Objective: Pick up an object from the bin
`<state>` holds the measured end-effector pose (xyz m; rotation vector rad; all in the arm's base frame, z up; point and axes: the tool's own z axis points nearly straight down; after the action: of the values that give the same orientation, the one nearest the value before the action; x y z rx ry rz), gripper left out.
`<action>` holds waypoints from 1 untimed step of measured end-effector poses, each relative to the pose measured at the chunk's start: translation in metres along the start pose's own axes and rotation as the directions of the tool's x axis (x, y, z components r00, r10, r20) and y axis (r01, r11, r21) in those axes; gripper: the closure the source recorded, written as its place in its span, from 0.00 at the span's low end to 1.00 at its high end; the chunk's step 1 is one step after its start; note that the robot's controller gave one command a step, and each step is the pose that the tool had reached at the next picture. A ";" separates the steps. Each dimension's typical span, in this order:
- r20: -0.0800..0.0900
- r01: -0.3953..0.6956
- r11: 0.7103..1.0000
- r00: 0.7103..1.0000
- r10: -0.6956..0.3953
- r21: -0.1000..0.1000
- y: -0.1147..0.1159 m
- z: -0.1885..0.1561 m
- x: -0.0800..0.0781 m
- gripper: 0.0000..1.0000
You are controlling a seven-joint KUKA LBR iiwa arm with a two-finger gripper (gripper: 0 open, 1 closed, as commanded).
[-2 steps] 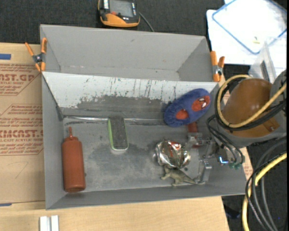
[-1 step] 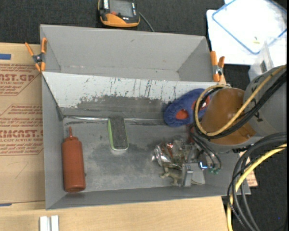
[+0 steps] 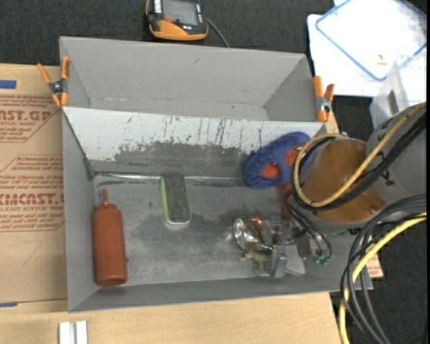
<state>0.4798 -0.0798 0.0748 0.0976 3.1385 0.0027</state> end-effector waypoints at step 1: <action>0.014 -0.002 1.000 1.000 0.002 0.002 -0.001 0.003 -0.002 0.00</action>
Offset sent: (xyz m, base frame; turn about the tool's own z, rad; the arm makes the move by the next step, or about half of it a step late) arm 0.0000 0.0000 0.0000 0.0000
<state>0.4818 -0.0805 0.0722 0.0996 3.1241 -0.0011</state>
